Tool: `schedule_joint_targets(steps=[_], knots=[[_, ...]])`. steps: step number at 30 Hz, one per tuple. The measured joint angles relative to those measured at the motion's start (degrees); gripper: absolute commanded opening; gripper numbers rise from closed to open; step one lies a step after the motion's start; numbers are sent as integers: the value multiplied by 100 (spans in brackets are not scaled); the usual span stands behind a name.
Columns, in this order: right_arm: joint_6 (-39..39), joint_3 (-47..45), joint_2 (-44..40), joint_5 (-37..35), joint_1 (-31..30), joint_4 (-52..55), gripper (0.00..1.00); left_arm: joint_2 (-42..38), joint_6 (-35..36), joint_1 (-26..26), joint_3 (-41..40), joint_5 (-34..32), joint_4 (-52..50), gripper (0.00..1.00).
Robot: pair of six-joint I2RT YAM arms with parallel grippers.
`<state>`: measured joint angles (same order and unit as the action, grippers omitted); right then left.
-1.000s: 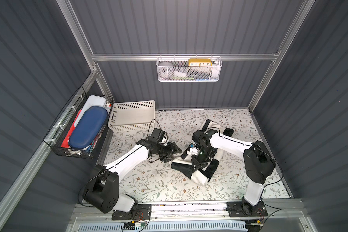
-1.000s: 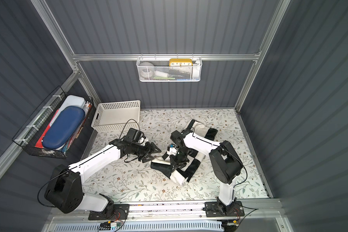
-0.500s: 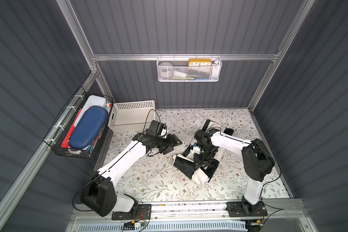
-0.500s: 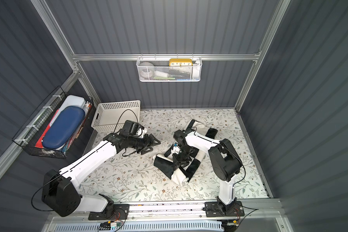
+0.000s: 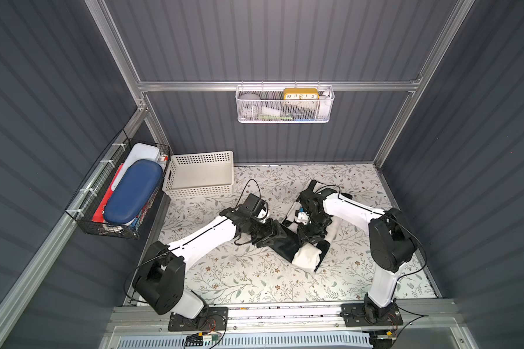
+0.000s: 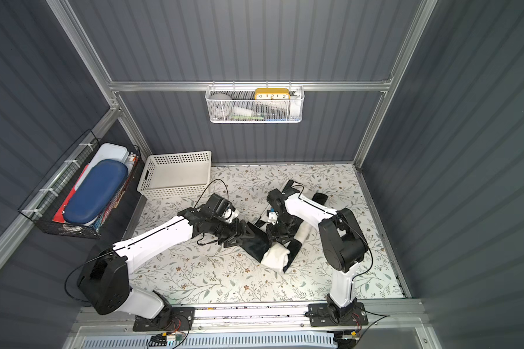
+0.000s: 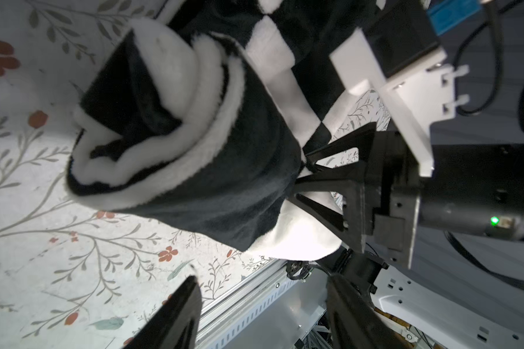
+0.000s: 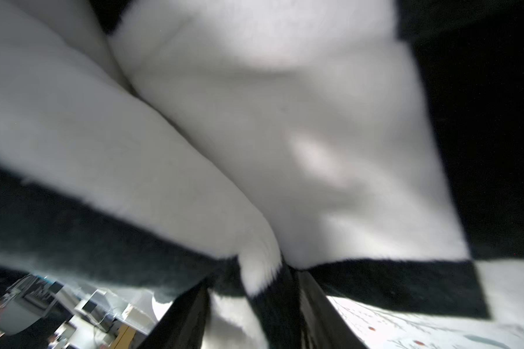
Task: Roll up the pillowcase
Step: Roll the pillowcase at the center of the board.
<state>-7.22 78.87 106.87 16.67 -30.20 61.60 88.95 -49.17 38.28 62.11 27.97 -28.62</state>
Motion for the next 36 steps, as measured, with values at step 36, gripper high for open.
schedule_joint_targets(steps=[36], knots=[[46, -463, -1405, -2387, -2785, -348, 72, 1904, 264, -4, 1401, 280, -83, 72]])
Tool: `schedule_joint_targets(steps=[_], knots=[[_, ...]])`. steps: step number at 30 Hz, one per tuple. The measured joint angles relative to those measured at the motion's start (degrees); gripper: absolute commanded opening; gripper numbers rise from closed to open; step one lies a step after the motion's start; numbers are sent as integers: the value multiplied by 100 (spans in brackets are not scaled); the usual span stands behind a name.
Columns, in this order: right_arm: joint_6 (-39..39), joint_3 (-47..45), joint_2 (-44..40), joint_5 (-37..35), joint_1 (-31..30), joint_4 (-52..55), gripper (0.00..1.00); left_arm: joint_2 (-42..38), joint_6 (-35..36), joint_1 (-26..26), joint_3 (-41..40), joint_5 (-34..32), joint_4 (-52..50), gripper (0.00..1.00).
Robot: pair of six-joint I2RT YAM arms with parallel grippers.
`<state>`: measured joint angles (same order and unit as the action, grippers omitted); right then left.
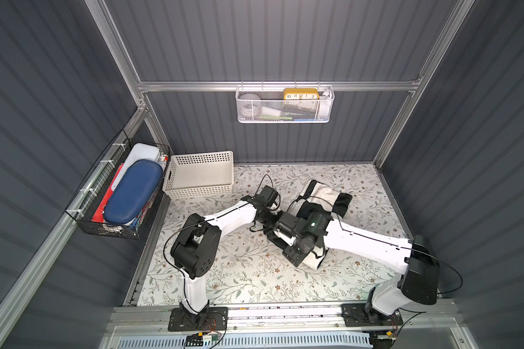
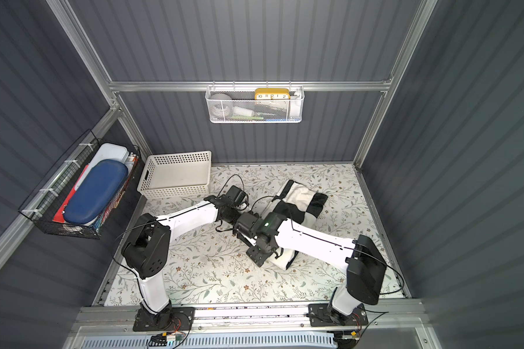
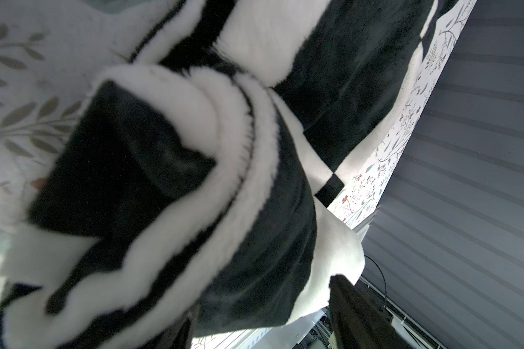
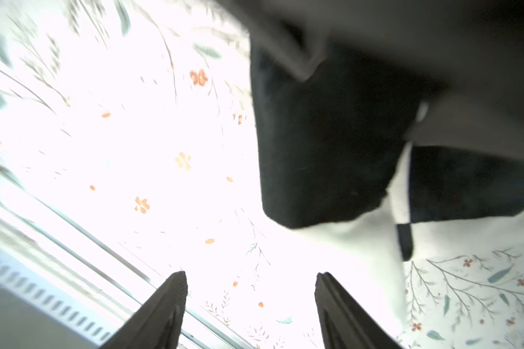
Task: Roll up the pillowcase
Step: Roll the pillowcase at the center of the board.
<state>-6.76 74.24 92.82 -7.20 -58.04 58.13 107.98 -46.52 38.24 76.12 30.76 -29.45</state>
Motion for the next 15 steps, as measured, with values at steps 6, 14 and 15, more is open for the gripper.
schedule_joint_targets(steps=[6, 14, 15], knots=[[157, -50, 133, -769, -94, -20, 77, -24, -22, -13, -398, 79, 149, 71], [293, -66, 470, -881, -295, 2, 78, -24, -20, -24, -455, 127, 221, 71], [308, -76, 479, -874, -302, -4, 78, -24, -20, -24, -455, 131, 225, 71]])
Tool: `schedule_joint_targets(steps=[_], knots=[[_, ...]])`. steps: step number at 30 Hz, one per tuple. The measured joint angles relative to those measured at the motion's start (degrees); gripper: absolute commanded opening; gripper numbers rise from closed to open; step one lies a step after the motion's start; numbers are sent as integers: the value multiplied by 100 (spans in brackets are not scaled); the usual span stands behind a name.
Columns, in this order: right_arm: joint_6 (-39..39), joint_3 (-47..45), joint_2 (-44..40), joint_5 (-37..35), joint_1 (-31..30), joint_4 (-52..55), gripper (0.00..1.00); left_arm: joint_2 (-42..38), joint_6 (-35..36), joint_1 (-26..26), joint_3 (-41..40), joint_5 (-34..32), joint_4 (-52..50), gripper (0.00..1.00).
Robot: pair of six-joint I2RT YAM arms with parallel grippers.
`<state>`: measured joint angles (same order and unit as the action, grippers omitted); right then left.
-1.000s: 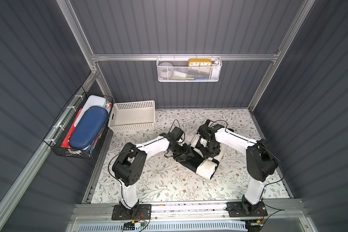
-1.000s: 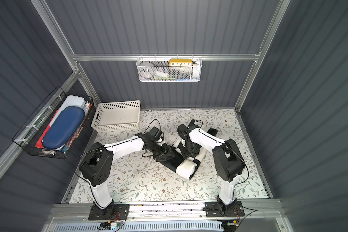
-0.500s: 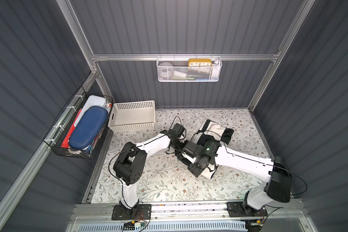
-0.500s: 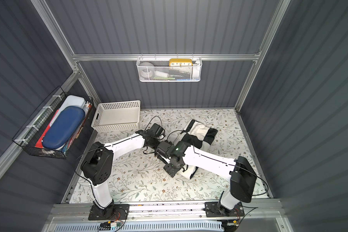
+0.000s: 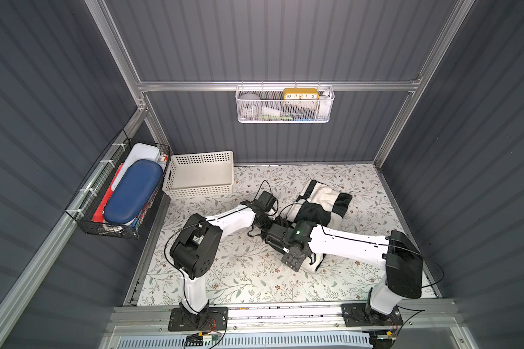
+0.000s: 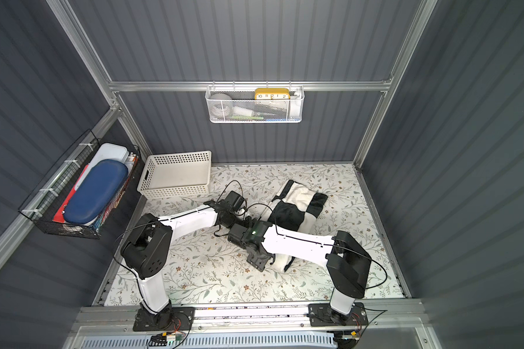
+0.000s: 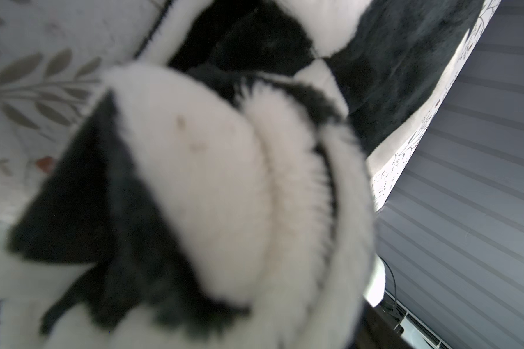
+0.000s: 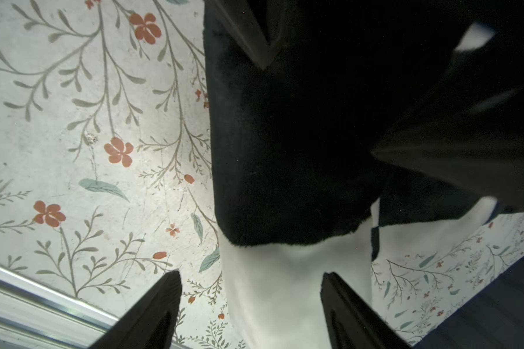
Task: Roll up the pillowcase
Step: Roll the pillowcase at the center of the board.
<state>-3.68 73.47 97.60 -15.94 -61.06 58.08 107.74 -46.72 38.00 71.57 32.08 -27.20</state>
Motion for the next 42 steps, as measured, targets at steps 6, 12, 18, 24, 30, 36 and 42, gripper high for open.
schedule_joint_targets(steps=[6, 12, 18, 24, 30, 36, 42], knots=[[11, 0, 385, -72, -20, 20, 78, 0, -2, 0, 22, 17, -4, 71], [-42, -66, 955, -741, -66, -111, 76, 0, -44, -39, 26, 90, 68, 71], [-175, -66, 1303, -1694, -98, -280, 48, 0, -37, -125, 17, -28, 243, 71], [-275, -236, 1266, -1740, -26, -472, 33, -251, -83, -212, -175, -13, 271, 76], [-177, -319, 962, -1027, 201, -575, 31, -981, -153, -367, -494, 31, 116, 79], [-105, 151, 802, 741, 313, -66, 31, -1521, -168, -522, -627, 22, 24, 79], [-79, 509, 702, 2658, 374, 260, 32, -1709, -203, -638, -833, -4, -4, 79]])
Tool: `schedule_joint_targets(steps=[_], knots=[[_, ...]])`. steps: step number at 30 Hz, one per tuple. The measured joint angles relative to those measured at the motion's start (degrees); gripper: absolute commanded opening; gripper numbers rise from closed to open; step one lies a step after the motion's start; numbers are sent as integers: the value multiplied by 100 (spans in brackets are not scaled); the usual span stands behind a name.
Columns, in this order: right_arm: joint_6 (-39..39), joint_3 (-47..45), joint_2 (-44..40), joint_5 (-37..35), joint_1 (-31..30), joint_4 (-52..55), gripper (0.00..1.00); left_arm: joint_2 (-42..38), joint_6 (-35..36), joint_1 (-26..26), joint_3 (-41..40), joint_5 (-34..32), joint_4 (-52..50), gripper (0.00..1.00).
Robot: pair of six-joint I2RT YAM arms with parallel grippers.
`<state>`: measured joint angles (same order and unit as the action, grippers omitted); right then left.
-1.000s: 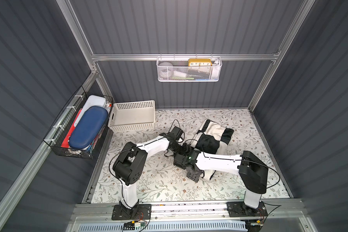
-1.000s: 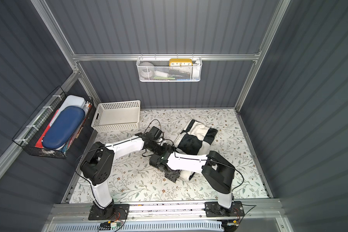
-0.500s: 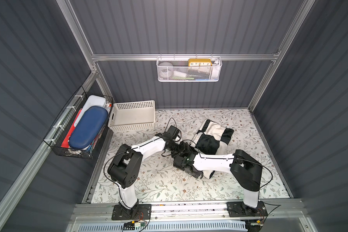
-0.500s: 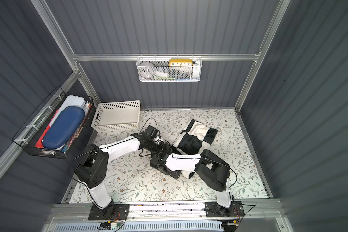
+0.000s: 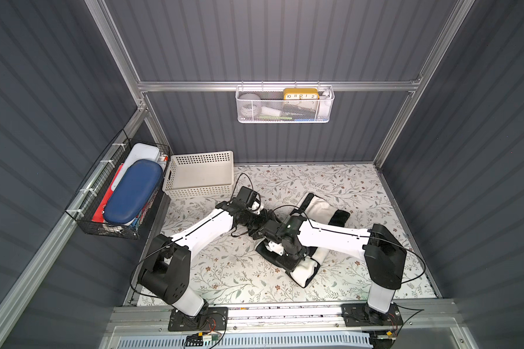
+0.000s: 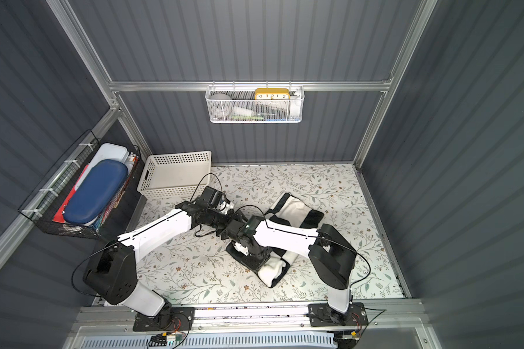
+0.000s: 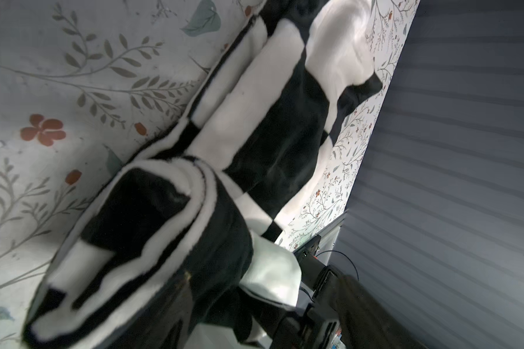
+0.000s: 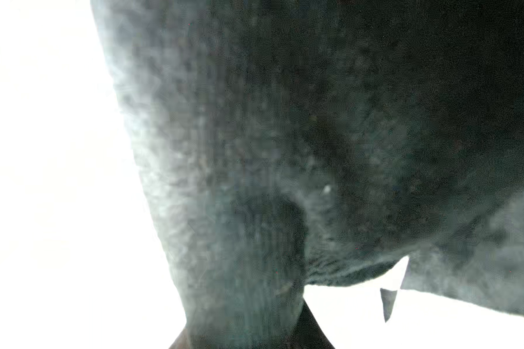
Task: Roll up the pillowcase
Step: Roll the pillowcase at the center of the board.
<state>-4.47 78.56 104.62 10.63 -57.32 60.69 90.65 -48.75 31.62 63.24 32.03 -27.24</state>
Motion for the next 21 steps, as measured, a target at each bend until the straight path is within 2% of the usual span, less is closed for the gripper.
schedule_joint_targets(steps=[3, 7, 12, 21], knots=[[-39, -37, -164, 710, 243, -42, 32, -46, -20, -11, -87, -42, -22, 79], [52, -302, -378, 1344, 876, -105, 33, -229, -125, -31, -131, -61, 188, 79], [-90, -518, -378, 1434, 1644, -74, 35, -374, -83, -85, -131, -48, -4, 79], [-382, -717, -37, 1572, 1779, -275, 39, -295, 42, -81, -35, -42, -284, 79]])
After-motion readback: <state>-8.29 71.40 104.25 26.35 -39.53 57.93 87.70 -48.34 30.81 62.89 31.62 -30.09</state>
